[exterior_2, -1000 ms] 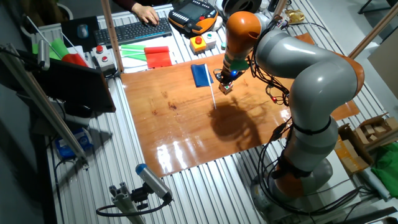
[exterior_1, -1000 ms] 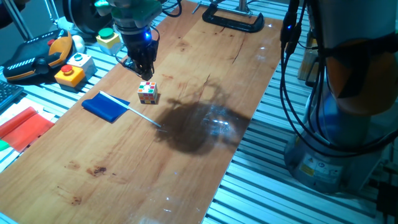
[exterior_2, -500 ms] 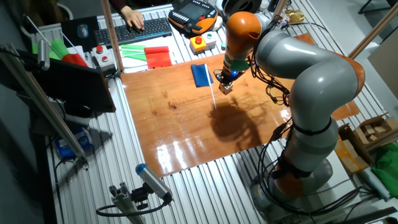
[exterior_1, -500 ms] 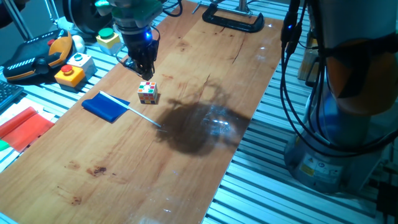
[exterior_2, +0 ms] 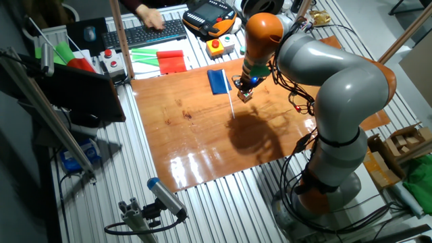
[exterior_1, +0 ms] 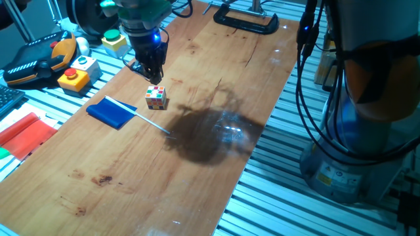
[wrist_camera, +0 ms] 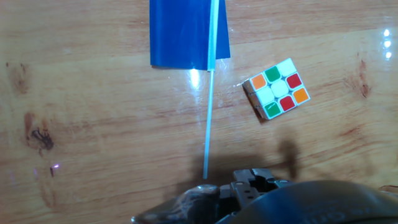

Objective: Wave the flag

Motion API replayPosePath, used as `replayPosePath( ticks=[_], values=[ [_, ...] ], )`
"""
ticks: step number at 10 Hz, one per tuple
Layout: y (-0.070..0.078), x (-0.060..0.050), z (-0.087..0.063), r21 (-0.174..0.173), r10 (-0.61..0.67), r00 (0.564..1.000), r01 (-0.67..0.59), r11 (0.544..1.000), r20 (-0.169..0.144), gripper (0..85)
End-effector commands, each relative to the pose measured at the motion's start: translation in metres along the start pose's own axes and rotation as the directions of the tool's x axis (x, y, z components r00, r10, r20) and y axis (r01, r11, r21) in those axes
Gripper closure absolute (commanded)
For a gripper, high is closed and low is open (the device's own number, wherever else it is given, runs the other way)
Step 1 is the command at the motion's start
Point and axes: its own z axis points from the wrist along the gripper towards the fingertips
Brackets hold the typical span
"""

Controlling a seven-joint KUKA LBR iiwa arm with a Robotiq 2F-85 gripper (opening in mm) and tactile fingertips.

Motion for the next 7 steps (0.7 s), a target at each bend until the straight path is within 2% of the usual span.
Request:
replayPosePath(
  ticks=[1, 4, 5, 6, 7],
  values=[
    [0.0, 0.0, 0.0, 0.001, 0.0, 1.0, 0.0, 1.0, 0.0, 84.3],
    [-0.002, -0.001, -0.003, 0.007, 0.0, 1.0, 0.0, 1.0, -0.006, 84.3],
    [0.0, -0.006, -0.012, 0.02, 0.005, 0.999, -0.005, 1.0, -0.034, 84.3],
    [0.002, -0.008, -0.021, 0.027, 0.016, 0.999, -0.015, 1.0, -0.042, 84.3],
    [0.002, -0.005, -0.021, 0.037, 0.016, 0.999, -0.015, 0.999, -0.029, 84.3]
  ],
)
